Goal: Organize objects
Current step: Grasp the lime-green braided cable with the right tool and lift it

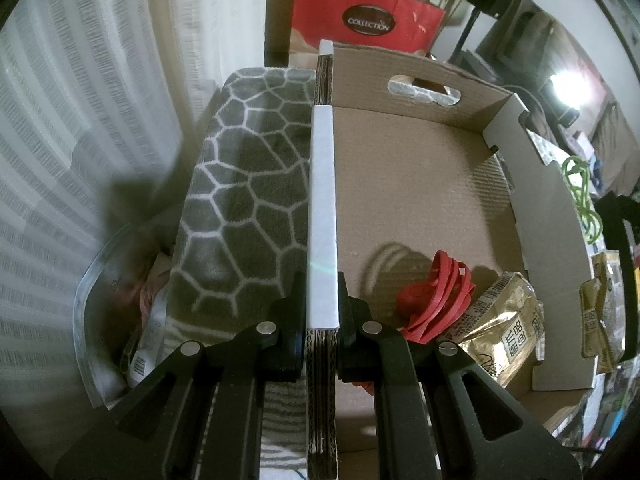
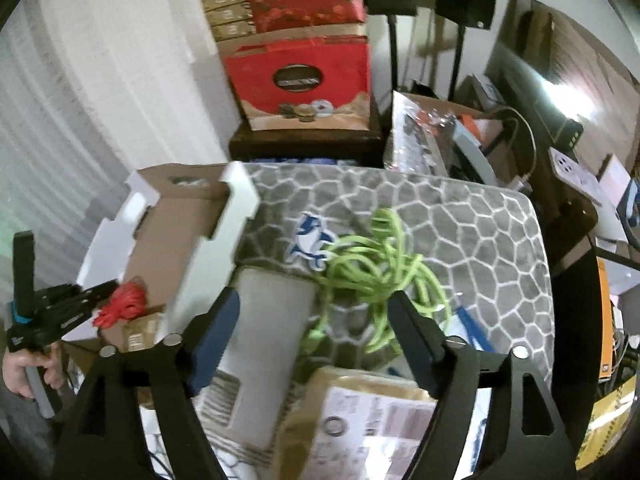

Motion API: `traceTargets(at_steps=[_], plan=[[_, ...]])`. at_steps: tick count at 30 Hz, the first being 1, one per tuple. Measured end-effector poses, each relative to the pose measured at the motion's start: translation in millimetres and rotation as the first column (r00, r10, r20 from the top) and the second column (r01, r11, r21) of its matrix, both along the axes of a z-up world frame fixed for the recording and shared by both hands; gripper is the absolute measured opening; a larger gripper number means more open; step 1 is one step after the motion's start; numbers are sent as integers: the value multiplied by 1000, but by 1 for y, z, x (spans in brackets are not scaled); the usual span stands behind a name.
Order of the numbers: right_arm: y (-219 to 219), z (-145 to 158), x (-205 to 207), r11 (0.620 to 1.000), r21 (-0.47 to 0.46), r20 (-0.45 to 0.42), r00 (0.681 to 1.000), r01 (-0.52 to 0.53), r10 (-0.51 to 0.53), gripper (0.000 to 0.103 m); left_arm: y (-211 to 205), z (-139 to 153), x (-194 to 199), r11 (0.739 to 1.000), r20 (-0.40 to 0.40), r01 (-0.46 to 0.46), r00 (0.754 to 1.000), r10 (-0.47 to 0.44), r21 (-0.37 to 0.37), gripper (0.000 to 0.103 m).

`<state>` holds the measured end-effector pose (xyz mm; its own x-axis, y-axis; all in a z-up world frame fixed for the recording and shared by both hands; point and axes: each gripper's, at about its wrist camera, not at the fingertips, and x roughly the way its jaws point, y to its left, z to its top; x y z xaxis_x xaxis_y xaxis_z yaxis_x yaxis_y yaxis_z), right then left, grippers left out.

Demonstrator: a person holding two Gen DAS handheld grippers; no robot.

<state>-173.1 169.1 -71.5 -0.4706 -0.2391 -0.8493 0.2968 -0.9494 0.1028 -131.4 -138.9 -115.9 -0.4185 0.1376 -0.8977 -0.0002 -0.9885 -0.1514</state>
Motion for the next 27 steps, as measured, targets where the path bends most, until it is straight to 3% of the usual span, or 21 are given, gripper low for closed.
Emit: traceTargets(at_steps=[11, 20, 22, 24, 27], plan=[[37, -33, -35, 998, 50, 88, 995, 45, -50, 81, 0, 0, 0, 1000, 0, -1, 1000, 1, -1, 10], [28, -59, -42, 994, 114, 110, 994, 8, -20, 80, 1, 0, 0, 1000, 0, -1, 1000, 1, -1, 10], [25, -63, -42, 993, 121, 113, 994, 2, -16, 75, 1, 0, 0, 1000, 0, -1, 1000, 1, 0, 10], [23, -67, -44, 991, 130, 123, 992, -8, -9, 51, 0, 0, 0, 1000, 0, -1, 1000, 1, 0, 10], [20, -72, -44, 992, 122, 146, 989, -24, 6, 40, 0, 0, 0, 1000, 0, -2, 1000, 2, 1, 10]])
